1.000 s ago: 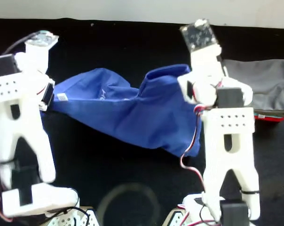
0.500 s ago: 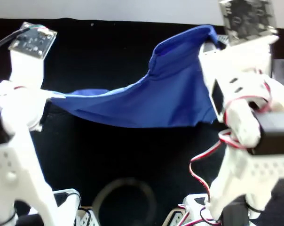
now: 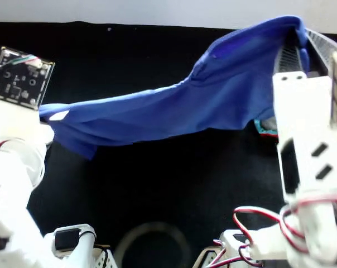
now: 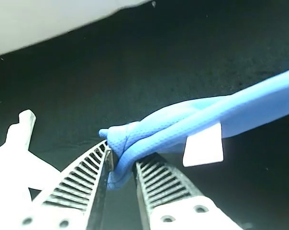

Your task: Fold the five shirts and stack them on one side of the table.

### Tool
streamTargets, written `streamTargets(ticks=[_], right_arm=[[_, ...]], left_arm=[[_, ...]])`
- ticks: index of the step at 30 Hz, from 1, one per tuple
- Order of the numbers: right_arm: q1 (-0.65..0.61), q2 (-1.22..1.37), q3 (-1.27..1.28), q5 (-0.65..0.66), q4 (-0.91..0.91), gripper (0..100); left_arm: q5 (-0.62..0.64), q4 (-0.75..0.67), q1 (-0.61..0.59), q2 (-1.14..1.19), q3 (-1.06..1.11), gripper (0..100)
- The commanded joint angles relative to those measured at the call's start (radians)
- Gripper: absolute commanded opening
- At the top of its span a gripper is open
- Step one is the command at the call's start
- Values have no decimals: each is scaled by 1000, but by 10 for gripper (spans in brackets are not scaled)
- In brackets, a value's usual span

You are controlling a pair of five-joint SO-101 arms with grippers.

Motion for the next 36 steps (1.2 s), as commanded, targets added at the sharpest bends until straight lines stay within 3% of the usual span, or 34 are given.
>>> streamTargets(ticks=[1, 6, 16, 36], right_arm=[[13, 1, -130, 3, 45, 5], [15, 1, -262, 8, 62, 5], [16, 1, -288, 9, -131, 5], [16, -168, -280, 8, -45, 5]], left_arm=[[6, -54, 7, -48, -31, 8], [8, -123, 7, -125, -31, 8], [8, -163, 5, -168, -33, 8], [8, -84, 7, -325, 12, 8]])
